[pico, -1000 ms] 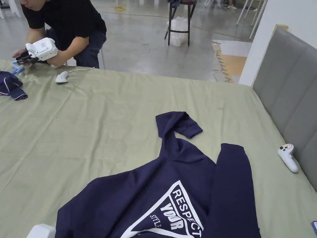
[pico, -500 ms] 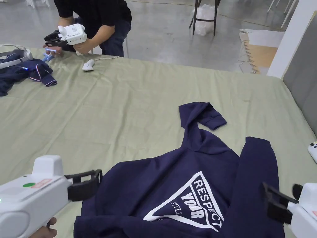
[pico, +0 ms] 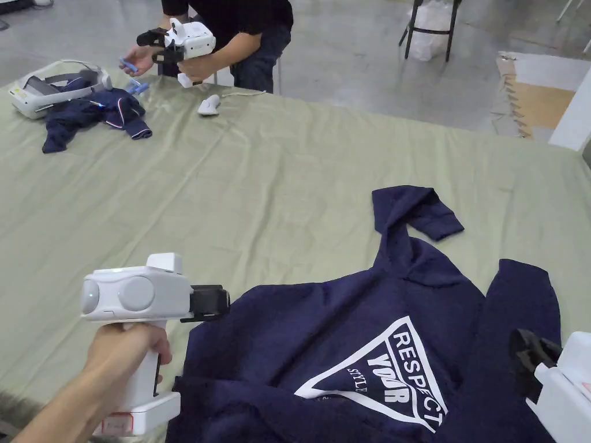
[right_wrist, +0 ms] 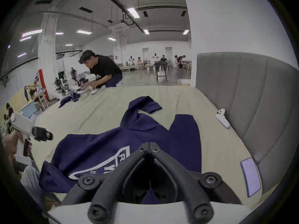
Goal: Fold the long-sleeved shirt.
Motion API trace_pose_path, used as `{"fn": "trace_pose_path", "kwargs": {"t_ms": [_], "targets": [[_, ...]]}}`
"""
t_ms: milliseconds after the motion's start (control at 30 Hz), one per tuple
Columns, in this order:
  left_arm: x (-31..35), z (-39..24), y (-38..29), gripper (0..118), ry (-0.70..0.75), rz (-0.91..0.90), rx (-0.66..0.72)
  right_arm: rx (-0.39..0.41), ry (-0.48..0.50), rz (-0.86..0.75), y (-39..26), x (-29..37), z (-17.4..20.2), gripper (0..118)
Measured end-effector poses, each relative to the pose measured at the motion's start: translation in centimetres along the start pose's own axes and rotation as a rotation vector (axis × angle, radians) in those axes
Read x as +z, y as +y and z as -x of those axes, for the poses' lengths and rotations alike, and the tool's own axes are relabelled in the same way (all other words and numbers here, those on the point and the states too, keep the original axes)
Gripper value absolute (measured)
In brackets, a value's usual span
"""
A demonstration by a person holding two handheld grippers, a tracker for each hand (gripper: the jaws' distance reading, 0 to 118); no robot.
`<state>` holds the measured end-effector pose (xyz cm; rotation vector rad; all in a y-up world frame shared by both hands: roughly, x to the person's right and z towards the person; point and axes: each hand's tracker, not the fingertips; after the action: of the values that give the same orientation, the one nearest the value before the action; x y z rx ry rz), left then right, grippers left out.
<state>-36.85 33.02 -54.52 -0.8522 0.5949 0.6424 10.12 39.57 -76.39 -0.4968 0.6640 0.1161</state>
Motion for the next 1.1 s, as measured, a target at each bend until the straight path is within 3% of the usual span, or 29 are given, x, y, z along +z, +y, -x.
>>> {"fn": "trace_pose_path", "kwargs": {"t_ms": [133, 167, 233, 333, 367, 433, 467, 500, 567, 633, 833, 933, 1000, 1033, 1067, 1100], "targets": [[-2.8, 0.2, -1.6, 99, 0.001, 0.097, 0.031, 0.001, 0.007, 0.03, -0.3, -1.1, -0.1, 0], [-3.0, 0.2, -2.1, 95, -0.015, 0.099, 0.049, 0.003, 0.007, 0.041, -0.4, -1.5, -0.2, 0], [-3.6, 0.3, -2.9, 76, -0.037, 0.092, 0.11, 0.019, 0.006, 0.061, -0.5, -2.2, -0.2, 0], [-3.2, -1.1, -3.4, 69, -0.001, 0.08, 0.093, 0.035, 0.006, 0.091, -0.6, -3.6, -0.4, 0], [-3.3, -1.1, -3.3, 61, 0.032, 0.081, 0.051, 0.039, 0.013, 0.099, -0.4, -3.8, -0.2, 0], [-4.3, 0.6, -2.6, 26, 0.062, 0.027, 0.023, 0.036, 0.033, 0.115, 0.1, -5.2, -0.3, 0], [-4.7, 1.2, -2.5, 9, -0.005, 0.037, 0.051, 0.037, 0.065, 0.144, 0.5, -6.2, -0.4, 8], [-5.1, 1.7, -2.5, 9, 0.019, 0.046, 0.066, 0.04, 0.096, 0.176, 1.2, -7.6, -0.7, 34], [-3.1, -0.8, -4.2, 9, 0.01, 0.04, 0.056, 0.034, 0.12, 0.233, 2.7, -10.8, -0.8, 118], [-2.8, -1.5, -4.7, 9, 0.017, 0.037, 0.02, 0.048, 0.125, 0.194, 4.5, -14.4, -1.6, 116], [-3.3, -0.3, -3.2, 9, 0.012, 0.039, 0.039, 0.144, 0.144, 0.323, 9.0, -26.3, -1.6, 113], [-2.9, -0.9, -3.1, 9, 0.013, 0.049, 0.022, 0.052, 0.169, 0.389, 9.0, -31.5, -2.4, 91], [-2.8, -1.1, -3.1, 9, 0.014, 0.055, 0.008, 0.079, 0.182, 0.428, 8.6, -33.6, -1.7, 90], [-2.8, -1.1, -3.1, 9, 0.013, 0.057, 0.003, 0.103, 0.176, 0.462, 7.7, -35.7, -2.0, 81], [-3.3, -0.7, -3.1, 9, 0.012, 0.057, 0.004, 0.113, 0.173, 0.502, 7.2, -36.2, -1.8, 54], [-3.3, -0.7, -3.1, 9, 0.006, 0.059, 0.009, 0.114, 0.193, 0.55, 6.7, -36.6, -1.4, 48]]}}
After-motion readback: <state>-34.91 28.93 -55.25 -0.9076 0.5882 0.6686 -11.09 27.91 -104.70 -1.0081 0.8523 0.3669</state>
